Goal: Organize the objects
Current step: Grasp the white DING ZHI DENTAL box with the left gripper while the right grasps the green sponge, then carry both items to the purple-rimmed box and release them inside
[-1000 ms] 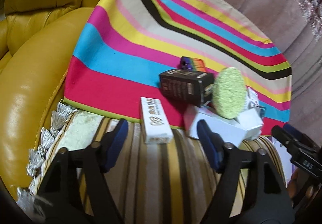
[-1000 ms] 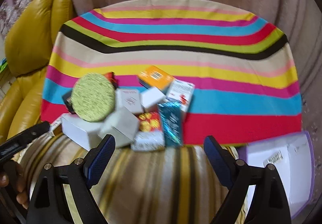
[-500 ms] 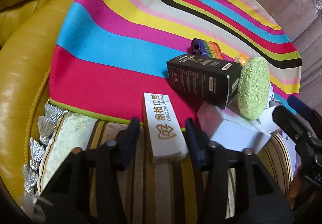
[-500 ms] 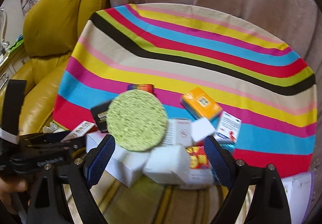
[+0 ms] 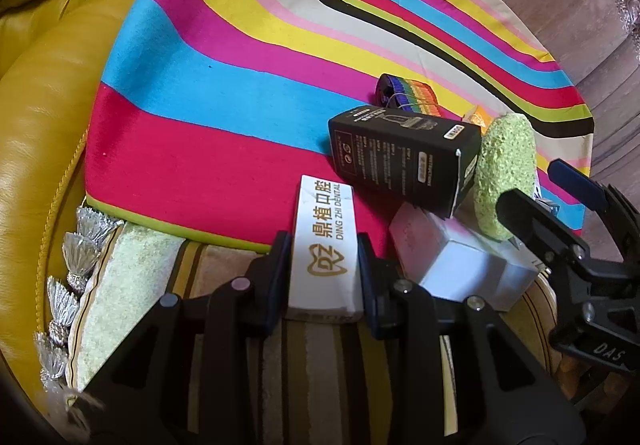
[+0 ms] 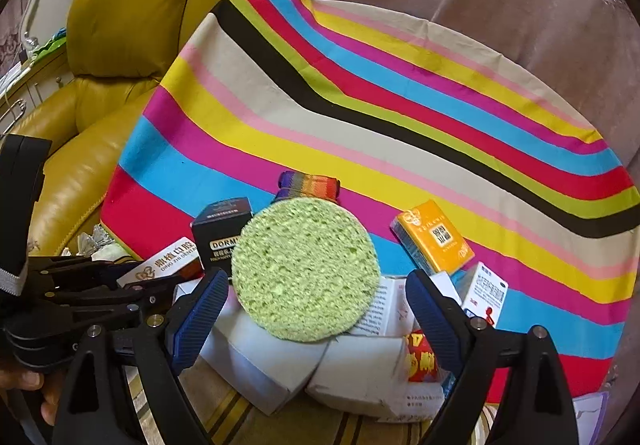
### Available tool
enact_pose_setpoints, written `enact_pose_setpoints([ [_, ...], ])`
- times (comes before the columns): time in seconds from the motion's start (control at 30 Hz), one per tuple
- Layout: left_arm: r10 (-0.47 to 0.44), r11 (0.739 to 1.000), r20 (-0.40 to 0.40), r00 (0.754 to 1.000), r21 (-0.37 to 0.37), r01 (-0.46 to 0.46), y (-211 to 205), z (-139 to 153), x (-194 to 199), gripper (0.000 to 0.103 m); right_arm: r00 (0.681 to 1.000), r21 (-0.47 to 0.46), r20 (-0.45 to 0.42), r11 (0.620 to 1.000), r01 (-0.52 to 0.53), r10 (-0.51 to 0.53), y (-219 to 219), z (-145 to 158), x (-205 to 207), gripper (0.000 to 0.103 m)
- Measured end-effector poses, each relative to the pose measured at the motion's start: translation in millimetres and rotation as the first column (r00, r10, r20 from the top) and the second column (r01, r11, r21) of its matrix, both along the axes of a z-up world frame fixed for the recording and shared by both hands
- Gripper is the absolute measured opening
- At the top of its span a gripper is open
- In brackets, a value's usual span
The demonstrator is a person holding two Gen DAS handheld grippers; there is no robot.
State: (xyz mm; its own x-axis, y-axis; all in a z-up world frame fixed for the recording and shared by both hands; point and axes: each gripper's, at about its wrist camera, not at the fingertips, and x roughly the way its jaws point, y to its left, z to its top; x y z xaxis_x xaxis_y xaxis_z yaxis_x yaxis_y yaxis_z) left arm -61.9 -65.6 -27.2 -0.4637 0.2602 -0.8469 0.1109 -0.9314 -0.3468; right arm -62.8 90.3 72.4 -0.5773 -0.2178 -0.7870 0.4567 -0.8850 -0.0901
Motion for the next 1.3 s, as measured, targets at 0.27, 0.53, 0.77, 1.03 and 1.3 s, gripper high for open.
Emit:
enact_pose_setpoints([
  [0.27,0.003,1.0,0.001,1.0,-0.001,-0.003,0.4,-0.1,0.1,0.036,0.999,0.029,0.019,0.999,-0.033,0.032,-16.4,-9.3,-9.6,0.092],
  [0.53,0.027,0.999,-0.042,0.999,-0.019,-0.028,1.4,8.9,6.2,0.036,0.999,0.018,0.021,1.0,-0.025,0.025,-14.7,-11.1,-11.2,0.083],
  [0.77,0.083,0.992,-0.164,0.983,-0.075,-0.097,-0.7,33.9,23.8,0.036,1.0,-0.018,-0.028,1.0,-0.003,0.002,-1.8,0.5,1.2,0.083],
  [1.03,0.085,0.992,-0.261,0.962,-0.073,-0.107,10.4,54.2,38.7,0.036,0.994,-0.076,-0.063,0.994,0.084,-0.089,33.6,16.5,17.2,0.083],
  [1.3,0.012,0.994,-0.298,0.954,-0.104,-0.045,42.7,71.8,50.6,0.036,0.985,-0.1,-0.04,0.981,0.165,-0.169,74.9,18.4,31.3,0.083],
])
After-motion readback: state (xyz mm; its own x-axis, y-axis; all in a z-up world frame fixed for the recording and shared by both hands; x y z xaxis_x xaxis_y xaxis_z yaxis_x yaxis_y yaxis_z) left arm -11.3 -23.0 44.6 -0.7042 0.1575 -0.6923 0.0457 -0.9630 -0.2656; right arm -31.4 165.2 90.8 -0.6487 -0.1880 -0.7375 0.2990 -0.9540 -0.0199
